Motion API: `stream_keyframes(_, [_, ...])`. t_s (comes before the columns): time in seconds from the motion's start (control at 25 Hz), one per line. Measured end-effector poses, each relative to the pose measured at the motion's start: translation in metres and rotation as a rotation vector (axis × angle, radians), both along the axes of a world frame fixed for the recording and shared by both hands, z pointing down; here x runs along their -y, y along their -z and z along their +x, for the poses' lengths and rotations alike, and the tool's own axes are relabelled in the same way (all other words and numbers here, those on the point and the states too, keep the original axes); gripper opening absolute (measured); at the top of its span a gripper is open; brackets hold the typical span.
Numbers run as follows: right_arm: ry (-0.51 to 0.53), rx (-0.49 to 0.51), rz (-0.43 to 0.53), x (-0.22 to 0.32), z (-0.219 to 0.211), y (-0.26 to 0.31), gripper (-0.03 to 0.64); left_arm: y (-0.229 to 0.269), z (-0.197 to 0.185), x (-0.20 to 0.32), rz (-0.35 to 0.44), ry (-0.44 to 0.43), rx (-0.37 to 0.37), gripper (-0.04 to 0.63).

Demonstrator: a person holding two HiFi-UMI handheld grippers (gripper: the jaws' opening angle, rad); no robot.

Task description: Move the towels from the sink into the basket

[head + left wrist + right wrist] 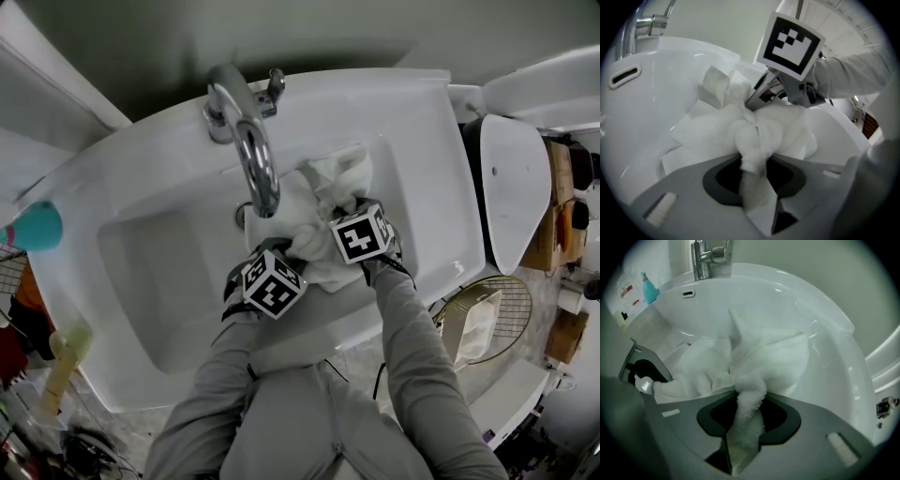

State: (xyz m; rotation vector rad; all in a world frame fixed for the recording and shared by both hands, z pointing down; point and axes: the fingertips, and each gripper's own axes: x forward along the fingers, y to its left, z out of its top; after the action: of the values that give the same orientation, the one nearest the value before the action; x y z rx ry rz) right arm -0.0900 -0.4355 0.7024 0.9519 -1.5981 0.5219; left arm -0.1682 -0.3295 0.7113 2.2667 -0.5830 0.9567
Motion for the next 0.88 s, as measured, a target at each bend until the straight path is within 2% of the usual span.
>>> stream_keyframes(0.2, [-0.064, 0.081, 0.083, 0.0, 0.0, 0.025, 0.117, 0.014, -0.008, 0.001, 0.02, 0.016, 0.001, 0.179])
stream_keyframes(0.48, [-0.176, 0.225, 0.243, 0.001, 0.009, 0.092, 0.117, 0.06, -0.018, 0.014, 0.138, 0.056, -0.003, 0.178])
stream_keyframes(0.72, [-0.202, 0.288, 0.37, -0.02, 0.023, 0.146, 0.117, 0.108, -0.019, 0.013, 0.235, 0.13, -0.054, 0.176])
stream_keyframes(0.88, [-0.229, 0.324, 0.458, -0.039, 0.037, 0.18, 0.117, 0.139, -0.015, 0.007, 0.305, 0.126, -0.077, 0.175])
